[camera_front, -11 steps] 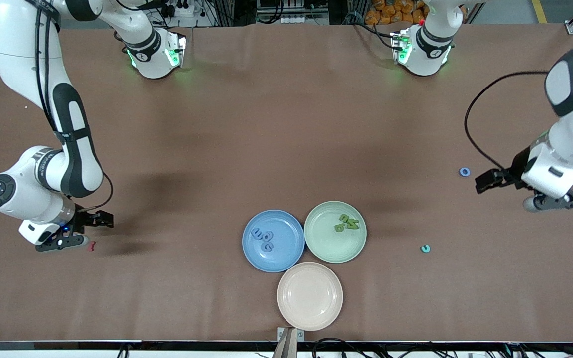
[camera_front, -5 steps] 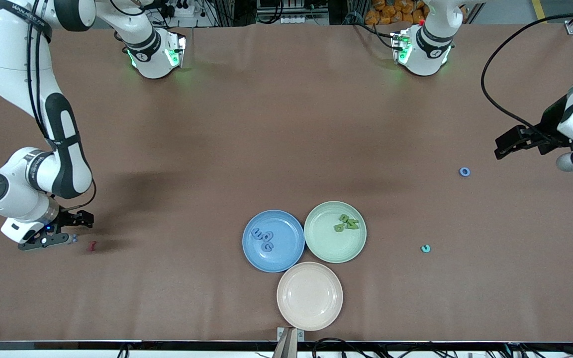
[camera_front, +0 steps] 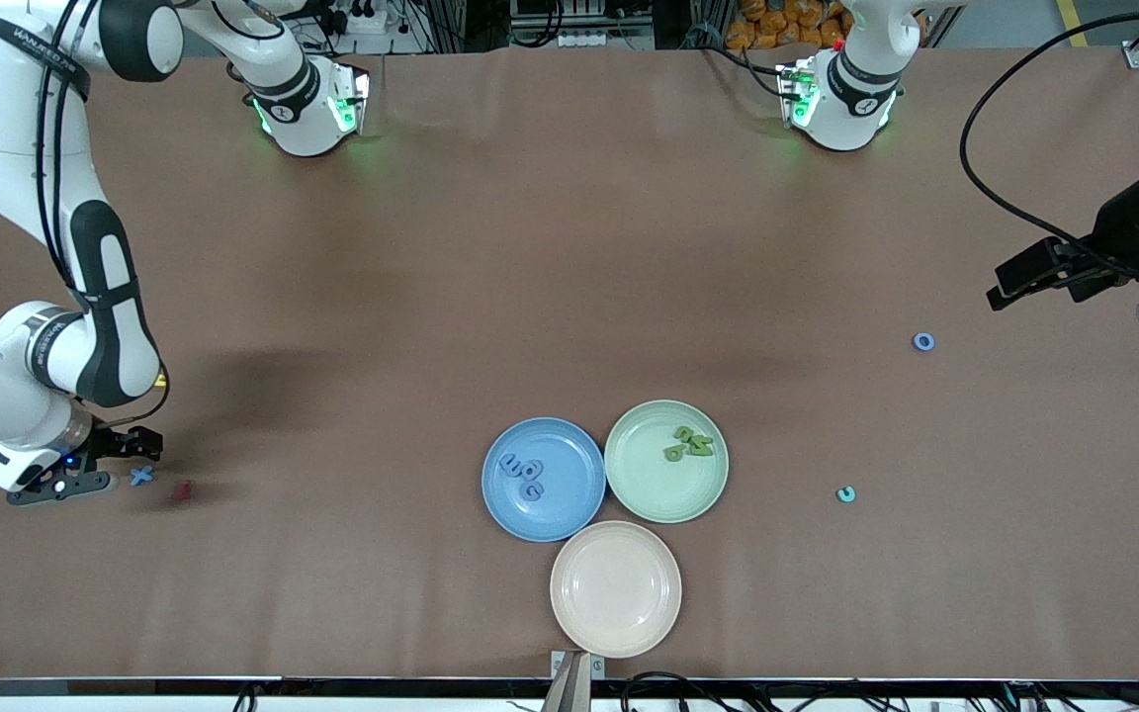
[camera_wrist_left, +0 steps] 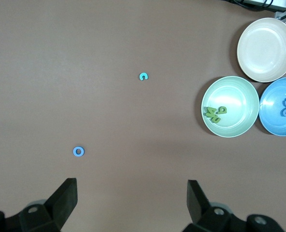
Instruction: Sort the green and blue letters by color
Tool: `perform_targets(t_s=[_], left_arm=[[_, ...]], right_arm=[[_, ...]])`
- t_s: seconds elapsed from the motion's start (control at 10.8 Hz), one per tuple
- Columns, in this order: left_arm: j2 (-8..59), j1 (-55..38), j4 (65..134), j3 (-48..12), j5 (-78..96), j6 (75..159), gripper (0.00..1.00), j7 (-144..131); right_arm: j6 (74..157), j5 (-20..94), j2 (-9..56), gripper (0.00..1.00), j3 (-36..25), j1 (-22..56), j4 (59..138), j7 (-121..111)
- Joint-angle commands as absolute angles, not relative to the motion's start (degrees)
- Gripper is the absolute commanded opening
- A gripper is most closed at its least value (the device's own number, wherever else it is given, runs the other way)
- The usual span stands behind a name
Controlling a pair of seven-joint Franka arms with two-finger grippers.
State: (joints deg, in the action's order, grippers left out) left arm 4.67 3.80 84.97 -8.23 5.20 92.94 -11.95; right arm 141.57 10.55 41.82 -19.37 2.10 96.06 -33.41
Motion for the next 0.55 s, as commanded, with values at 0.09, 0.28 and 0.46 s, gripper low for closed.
perform_targets(t_s=[0.09,0.28,0.46], left_arm=[[1.3,2.3,85.2,-5.0,6.4,90.5,1.0,-8.4],[1.3,2.1,85.1,-5.7,5.7,90.2,1.0,-8.6],[1.6,1.0,85.0,-5.4,5.3,90.2,1.0,-9.1]], right_arm=[[131.2,16.4,46.5,1.0,-18.5,0.9,87.5,-37.4],[131.5,16.5,46.9,1.0,-18.5,1.0,87.5,-39.5],[131.7,16.5,48.1,1.0,-18.5,0.4,86.1,-40.9]])
